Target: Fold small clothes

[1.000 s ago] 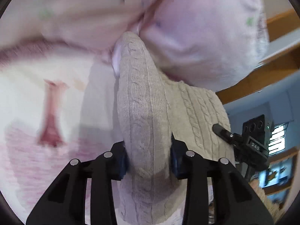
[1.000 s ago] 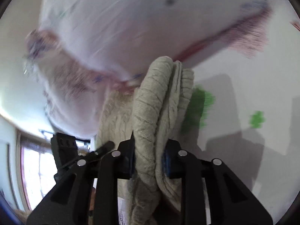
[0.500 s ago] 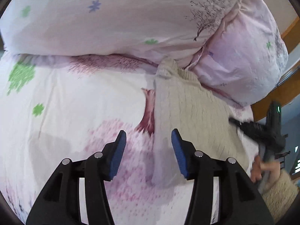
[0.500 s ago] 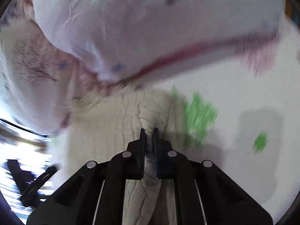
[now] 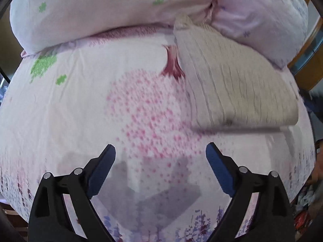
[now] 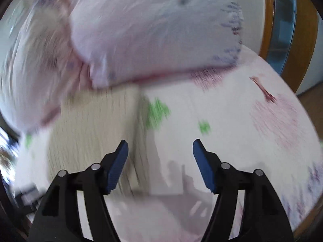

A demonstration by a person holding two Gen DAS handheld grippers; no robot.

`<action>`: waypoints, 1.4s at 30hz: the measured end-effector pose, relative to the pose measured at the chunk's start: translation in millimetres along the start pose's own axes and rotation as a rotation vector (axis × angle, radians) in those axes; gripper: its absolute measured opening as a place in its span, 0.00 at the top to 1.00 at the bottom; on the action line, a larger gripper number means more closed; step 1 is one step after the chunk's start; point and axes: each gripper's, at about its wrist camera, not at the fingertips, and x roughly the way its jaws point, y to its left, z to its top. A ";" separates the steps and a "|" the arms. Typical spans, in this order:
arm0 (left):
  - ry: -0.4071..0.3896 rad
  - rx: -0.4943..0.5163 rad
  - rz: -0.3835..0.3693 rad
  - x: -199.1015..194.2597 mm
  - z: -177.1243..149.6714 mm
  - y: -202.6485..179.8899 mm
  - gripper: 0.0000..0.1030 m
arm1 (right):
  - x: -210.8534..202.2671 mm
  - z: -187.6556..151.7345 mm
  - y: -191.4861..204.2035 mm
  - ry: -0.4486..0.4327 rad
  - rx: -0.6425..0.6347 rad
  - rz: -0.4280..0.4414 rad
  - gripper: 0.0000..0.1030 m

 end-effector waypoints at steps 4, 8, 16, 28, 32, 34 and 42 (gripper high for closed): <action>0.027 0.037 0.018 11.1 -10.6 -13.9 0.10 | 11.8 -46.6 29.4 0.091 -0.070 0.024 0.27; 0.019 0.049 0.042 18.5 -19.3 -24.0 0.09 | 31.7 -65.4 52.9 0.141 -0.137 0.045 0.27; -0.018 0.083 0.089 22.4 -28.2 -34.1 0.01 | 51.5 -76.1 69.7 0.127 -0.206 0.007 0.13; -0.070 0.080 0.101 17.3 -37.0 -35.0 0.01 | 45.6 -94.1 74.8 0.079 -0.222 -0.005 0.02; -0.066 0.074 0.104 16.6 -37.4 -36.6 0.01 | 44.4 -95.3 75.1 0.072 -0.214 -0.010 0.02; -0.063 0.071 0.106 17.7 -36.3 -35.9 0.01 | 44.8 -94.6 74.7 0.072 -0.211 -0.012 0.02; -0.045 0.058 0.110 19.0 -34.4 -35.1 0.01 | 45.1 -93.7 74.9 0.073 -0.206 -0.016 0.02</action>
